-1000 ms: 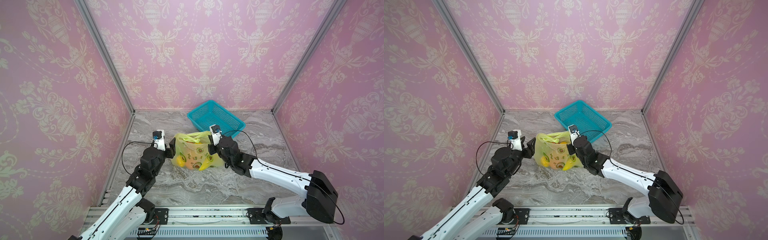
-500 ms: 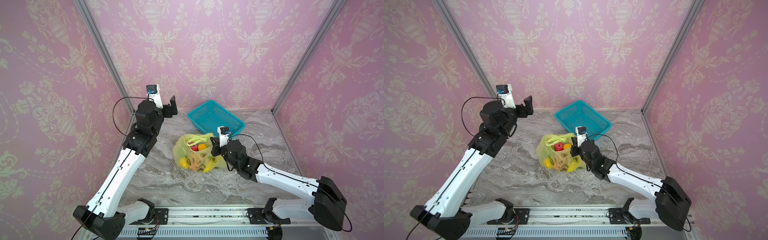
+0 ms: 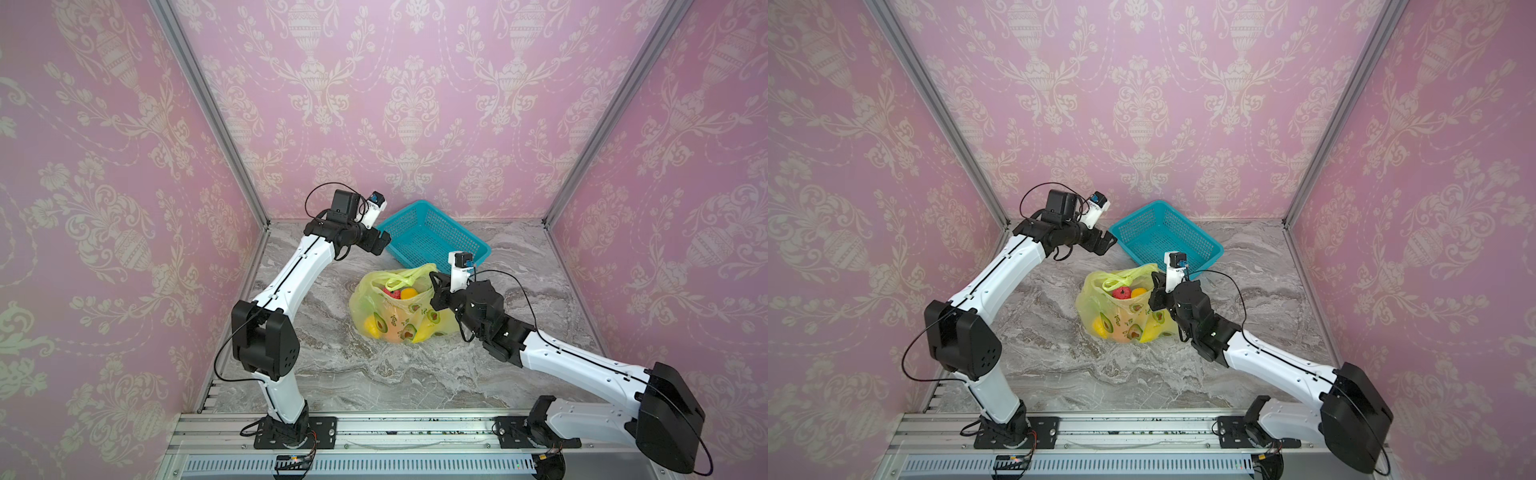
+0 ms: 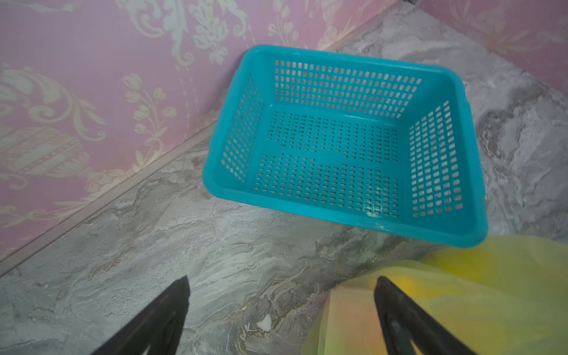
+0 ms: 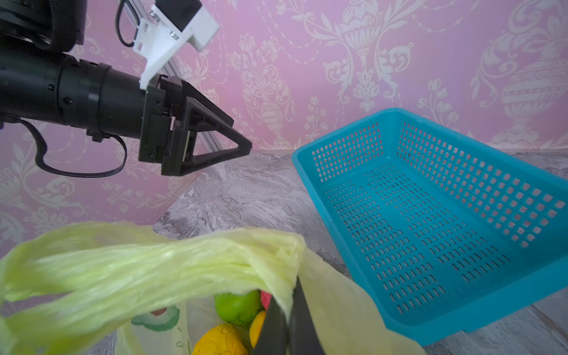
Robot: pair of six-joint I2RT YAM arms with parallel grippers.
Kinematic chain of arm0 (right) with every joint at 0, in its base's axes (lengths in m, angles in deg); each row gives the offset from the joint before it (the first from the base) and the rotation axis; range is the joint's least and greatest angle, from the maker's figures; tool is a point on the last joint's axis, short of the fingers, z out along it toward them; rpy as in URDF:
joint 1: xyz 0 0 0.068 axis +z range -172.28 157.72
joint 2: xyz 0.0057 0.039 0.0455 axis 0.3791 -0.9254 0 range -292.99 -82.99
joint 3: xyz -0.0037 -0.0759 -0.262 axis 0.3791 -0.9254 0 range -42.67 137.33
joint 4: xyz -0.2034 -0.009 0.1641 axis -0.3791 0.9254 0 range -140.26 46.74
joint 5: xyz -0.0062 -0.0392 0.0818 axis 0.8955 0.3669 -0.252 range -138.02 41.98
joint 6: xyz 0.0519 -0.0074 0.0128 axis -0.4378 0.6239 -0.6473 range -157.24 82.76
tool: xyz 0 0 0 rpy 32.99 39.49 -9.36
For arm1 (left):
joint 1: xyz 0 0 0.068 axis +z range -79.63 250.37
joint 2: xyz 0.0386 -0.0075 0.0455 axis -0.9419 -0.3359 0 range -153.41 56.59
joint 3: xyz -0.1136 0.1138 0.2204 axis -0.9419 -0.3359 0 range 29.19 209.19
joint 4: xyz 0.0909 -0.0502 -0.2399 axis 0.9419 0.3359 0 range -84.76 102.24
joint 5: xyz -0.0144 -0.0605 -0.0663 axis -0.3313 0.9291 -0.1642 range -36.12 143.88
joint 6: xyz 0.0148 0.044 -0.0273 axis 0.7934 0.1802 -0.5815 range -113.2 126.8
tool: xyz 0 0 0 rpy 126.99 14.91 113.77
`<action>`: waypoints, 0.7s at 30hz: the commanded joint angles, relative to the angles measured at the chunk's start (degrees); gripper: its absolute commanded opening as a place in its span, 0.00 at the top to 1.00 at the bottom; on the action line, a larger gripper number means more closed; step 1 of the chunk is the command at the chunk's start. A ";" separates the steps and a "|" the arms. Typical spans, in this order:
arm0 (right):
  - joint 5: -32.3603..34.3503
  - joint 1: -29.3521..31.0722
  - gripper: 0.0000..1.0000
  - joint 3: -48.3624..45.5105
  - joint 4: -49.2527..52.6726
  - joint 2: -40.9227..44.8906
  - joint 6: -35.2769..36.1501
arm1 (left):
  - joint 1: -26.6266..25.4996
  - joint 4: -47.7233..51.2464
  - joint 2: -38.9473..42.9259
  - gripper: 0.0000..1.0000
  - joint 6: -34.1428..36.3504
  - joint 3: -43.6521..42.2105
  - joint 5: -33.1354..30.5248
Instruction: Untie the knot of the plastic bag and take out the fruit
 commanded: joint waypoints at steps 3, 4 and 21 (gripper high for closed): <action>-1.06 -0.89 0.98 0.10 -2.40 0.68 -1.62 | -4.41 10.45 -0.47 0.07 12.94 1.00 8.57; -1.08 -0.97 0.98 0.20 -2.41 0.59 -1.70 | -4.50 10.01 -0.18 0.07 13.06 0.33 9.93; -1.67 -2.33 0.98 -0.30 -1.86 1.06 -2.41 | -4.11 6.11 7.90 0.07 13.15 -7.14 20.26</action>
